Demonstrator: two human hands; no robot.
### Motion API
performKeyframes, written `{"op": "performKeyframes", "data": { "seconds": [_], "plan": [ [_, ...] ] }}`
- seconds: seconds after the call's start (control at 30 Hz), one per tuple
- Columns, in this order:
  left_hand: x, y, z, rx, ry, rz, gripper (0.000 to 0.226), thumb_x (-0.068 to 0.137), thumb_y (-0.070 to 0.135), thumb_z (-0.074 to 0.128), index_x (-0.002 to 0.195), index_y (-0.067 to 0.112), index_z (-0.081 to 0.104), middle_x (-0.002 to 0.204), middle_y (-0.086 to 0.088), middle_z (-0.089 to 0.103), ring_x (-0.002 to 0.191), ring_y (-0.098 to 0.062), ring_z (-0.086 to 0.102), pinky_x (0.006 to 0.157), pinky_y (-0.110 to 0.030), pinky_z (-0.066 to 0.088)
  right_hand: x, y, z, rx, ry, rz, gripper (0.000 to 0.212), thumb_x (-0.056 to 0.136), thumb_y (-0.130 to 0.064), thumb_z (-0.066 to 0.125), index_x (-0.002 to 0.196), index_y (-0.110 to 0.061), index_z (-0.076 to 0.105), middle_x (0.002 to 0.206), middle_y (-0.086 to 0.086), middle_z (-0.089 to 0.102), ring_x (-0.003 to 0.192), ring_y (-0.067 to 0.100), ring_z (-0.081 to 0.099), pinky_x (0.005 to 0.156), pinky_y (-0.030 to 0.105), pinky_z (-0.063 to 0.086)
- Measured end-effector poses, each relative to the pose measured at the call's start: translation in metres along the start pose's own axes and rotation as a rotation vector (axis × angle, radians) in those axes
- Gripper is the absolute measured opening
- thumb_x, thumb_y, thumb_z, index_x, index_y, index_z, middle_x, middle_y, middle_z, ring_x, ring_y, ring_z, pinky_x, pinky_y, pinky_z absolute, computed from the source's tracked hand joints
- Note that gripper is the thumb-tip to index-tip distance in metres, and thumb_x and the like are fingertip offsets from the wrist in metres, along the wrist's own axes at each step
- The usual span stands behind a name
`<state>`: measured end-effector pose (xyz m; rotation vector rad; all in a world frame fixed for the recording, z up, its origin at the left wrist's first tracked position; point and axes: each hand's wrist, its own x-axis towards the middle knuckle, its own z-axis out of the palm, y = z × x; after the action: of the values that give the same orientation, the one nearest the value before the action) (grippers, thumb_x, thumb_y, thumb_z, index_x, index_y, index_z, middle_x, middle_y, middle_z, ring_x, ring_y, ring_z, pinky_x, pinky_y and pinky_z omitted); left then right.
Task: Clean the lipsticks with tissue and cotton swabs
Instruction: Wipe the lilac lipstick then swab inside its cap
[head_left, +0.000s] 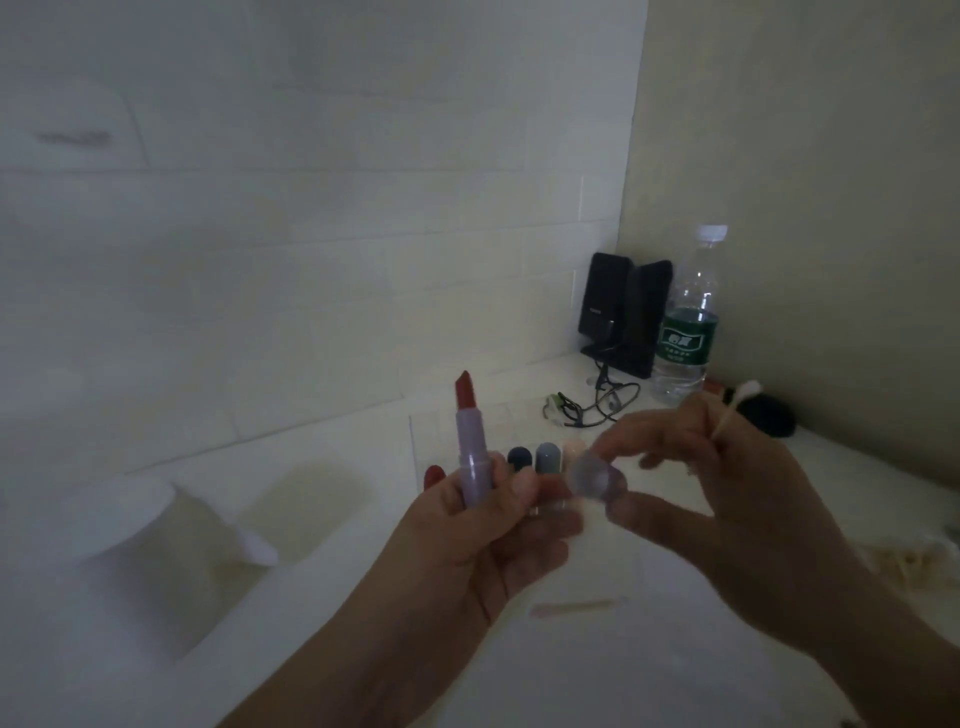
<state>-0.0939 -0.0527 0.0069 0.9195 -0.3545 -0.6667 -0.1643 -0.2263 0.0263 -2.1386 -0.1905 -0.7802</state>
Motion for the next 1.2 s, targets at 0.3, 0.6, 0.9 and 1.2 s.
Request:
{"op": "performKeyframes", "data": {
  "seconds": [0.3,0.6,0.9,1.2],
  "plan": [
    [-0.005,-0.002,-0.004,-0.078,-0.333,-0.025,0.035,0.061,0.032,0.089,0.090,0.016,0.077,0.090,-0.007,0.074,0.079,-0.017,0.072,0.075,-0.034,0.059,-0.010,-0.011,0.021,0.226,0.014,-0.174,0.020,0.072,-0.049,0.072,0.081,-0.047,0.054,0.097,-0.013,0.070,0.103,0.011,0.064,0.091,0.024,0.047],
    [0.000,0.001,-0.007,-0.295,-0.141,0.028,0.058,0.051,0.009,0.092,0.090,0.006,0.049,0.085,-0.019,0.071,0.076,-0.027,0.073,0.069,-0.038,0.060,-0.007,-0.001,0.005,-0.083,0.086,0.007,0.032,0.079,-0.059,0.041,0.062,-0.032,0.043,0.055,-0.002,0.042,0.047,0.007,0.036,0.054,0.041,0.042],
    [0.006,0.005,-0.014,-0.279,-0.037,0.151,0.051,0.046,0.010,0.095,0.079,0.008,0.056,0.084,-0.015,0.071,0.079,-0.023,0.072,0.079,-0.035,0.056,-0.013,-0.019,0.007,-0.411,0.276,-0.197,0.011,0.090,-0.042,0.043,0.082,-0.037,0.048,0.084,-0.011,0.054,0.065,-0.006,0.051,0.057,0.001,0.035],
    [-0.004,0.010,0.012,-0.102,-0.002,0.187,0.040,0.078,0.021,0.052,0.047,0.035,0.072,0.062,0.004,0.066,0.054,-0.002,0.057,0.058,-0.009,0.051,-0.016,-0.016,0.020,-0.384,0.234,-0.189,0.011,0.087,-0.040,0.048,0.082,-0.034,0.056,0.061,-0.019,0.057,0.064,-0.007,0.052,0.058,-0.002,0.035]
  ]
}}
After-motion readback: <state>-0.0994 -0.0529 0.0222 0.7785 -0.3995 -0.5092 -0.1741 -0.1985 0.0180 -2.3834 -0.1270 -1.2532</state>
